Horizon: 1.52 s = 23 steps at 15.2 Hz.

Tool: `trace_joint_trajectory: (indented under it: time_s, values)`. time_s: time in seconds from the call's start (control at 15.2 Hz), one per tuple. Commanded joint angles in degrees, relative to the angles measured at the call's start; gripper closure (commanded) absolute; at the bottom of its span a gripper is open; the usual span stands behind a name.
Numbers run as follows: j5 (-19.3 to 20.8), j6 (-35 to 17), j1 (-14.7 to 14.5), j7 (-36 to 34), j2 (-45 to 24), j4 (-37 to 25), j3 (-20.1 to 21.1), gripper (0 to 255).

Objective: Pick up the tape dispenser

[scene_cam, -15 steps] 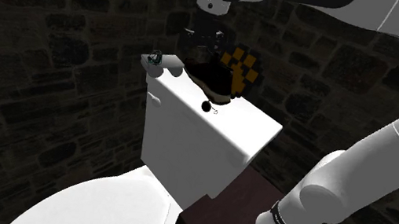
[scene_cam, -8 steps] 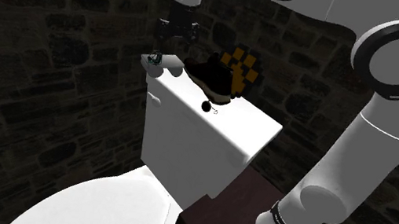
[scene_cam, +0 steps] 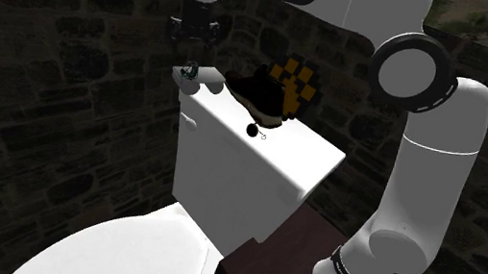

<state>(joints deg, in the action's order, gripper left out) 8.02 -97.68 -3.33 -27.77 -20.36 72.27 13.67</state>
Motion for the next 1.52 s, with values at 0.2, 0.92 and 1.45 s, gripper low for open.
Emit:
trace_joint_trajectory:
  time_s: [0.2, 0.92, 1.45]
  values:
    - [-0.06, -4.08, 0.33, -0.26, 0.57, 4.59, -0.06, 0]
    - [-0.08, -5.44, 0.47, -0.28, 0.69, 6.08, -0.10, 255]
    - [0.06, -0.29, -0.02, -0.06, -0.18, 0.06, -0.02, 255]
